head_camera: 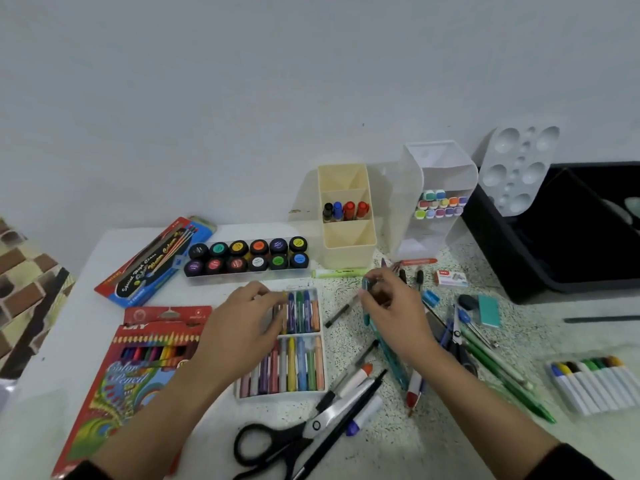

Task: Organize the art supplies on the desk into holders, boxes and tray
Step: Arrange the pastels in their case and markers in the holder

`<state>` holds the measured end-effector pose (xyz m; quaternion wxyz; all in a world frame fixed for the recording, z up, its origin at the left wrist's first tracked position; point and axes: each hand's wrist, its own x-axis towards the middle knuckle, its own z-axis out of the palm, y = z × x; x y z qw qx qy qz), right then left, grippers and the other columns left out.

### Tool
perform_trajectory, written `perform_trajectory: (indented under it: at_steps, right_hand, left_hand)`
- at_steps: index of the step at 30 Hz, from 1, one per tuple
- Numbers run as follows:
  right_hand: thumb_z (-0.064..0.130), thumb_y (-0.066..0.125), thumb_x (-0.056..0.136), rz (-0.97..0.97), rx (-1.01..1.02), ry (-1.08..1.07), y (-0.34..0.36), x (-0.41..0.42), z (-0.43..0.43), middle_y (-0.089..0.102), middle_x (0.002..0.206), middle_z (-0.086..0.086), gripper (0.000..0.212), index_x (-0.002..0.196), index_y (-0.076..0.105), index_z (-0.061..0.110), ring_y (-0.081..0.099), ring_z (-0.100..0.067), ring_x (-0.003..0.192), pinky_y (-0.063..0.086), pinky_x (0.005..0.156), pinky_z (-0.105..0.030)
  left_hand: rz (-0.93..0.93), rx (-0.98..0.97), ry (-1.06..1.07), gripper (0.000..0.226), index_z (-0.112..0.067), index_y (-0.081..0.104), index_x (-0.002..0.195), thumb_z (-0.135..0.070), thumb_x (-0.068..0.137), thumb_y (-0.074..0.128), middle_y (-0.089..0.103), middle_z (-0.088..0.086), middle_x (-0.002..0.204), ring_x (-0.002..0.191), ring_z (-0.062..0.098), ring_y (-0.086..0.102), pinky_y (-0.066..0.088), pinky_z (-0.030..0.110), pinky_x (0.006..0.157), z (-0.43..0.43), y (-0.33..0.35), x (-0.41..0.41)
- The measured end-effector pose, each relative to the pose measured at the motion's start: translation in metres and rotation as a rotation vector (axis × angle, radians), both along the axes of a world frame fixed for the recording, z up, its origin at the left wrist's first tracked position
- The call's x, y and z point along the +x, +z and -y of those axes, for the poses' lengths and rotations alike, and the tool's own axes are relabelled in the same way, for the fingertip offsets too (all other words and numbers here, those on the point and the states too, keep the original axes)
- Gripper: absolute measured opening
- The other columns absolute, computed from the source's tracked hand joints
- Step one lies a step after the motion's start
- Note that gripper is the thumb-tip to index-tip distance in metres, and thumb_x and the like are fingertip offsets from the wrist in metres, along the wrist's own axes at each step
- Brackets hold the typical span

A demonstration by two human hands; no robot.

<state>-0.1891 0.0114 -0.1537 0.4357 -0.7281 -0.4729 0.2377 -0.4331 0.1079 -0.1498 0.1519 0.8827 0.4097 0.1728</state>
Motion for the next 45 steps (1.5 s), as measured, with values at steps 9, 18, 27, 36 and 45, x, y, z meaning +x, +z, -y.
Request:
perform_trajectory:
  at_steps: [9, 18, 27, 36, 45]
  right_hand:
    - [0.019, 0.059, 0.1, 0.023, 0.084, -0.133, -0.001, 0.031, 0.026, 0.069, 0.08, 0.006, 0.017, 0.117, 0.056, 0.023, 0.059, 0.001, 0.059, 0.038, 0.052, -0.01]
    - [0.025, 0.055, 0.101, 0.225, -0.023, -0.065, 0.001, 0.064, 0.031, 0.071, 0.091, 0.006, 0.018, 0.119, 0.05, 0.027, 0.062, -0.002, 0.065, 0.037, 0.051, -0.013]
    - [0.023, 0.056, 0.098, 0.365, -0.047, -0.052, 0.003, 0.071, 0.023, 0.069, 0.078, -0.003, 0.023, 0.12, 0.05, 0.023, 0.064, -0.023, 0.066, 0.051, 0.057, -0.044]
    - [0.02, 0.056, 0.101, 0.074, 0.078, -0.048, 0.008, 0.066, 0.026, 0.066, 0.081, 0.006, 0.017, 0.118, 0.054, 0.022, 0.053, -0.007, 0.054, 0.039, 0.054, -0.025]
    - [0.025, 0.055, 0.102, -0.034, 0.092, 0.119, 0.025, 0.022, 0.006, 0.072, 0.092, 0.005, 0.018, 0.117, 0.049, 0.034, 0.063, -0.005, 0.072, 0.049, 0.063, -0.022]
  left_hand:
    - [0.124, -0.004, -0.239, 0.027, -0.024, 0.066, 0.123, -0.035, 0.102, 0.052, 0.059, -0.006, 0.105, 0.099, 0.017, 0.053, 0.05, 0.037, 0.082, 0.016, 0.0, 0.115]
    - [-0.067, 0.112, -0.276, 0.035, -0.021, 0.061, 0.13, -0.033, 0.101, 0.046, 0.059, 0.002, 0.121, 0.11, 0.026, 0.052, 0.046, 0.041, 0.094, 0.012, -0.011, 0.187]
    - [-0.283, 0.177, -0.047, 0.033, -0.023, 0.072, 0.105, -0.049, 0.093, 0.055, 0.057, 0.004, 0.117, 0.117, 0.028, 0.049, 0.037, 0.04, 0.094, 0.016, 0.001, 0.207]
    - [0.19, -0.064, -0.052, 0.018, -0.021, 0.07, 0.096, -0.035, 0.097, 0.06, 0.048, -0.008, 0.094, 0.081, 0.004, 0.05, 0.043, 0.023, 0.075, 0.021, 0.009, 0.189]
    - [0.537, -0.424, 0.112, 0.014, -0.023, 0.065, 0.09, -0.036, 0.096, 0.064, 0.073, -0.011, 0.079, 0.077, -0.001, 0.068, 0.046, 0.009, 0.064, 0.023, 0.04, 0.1]
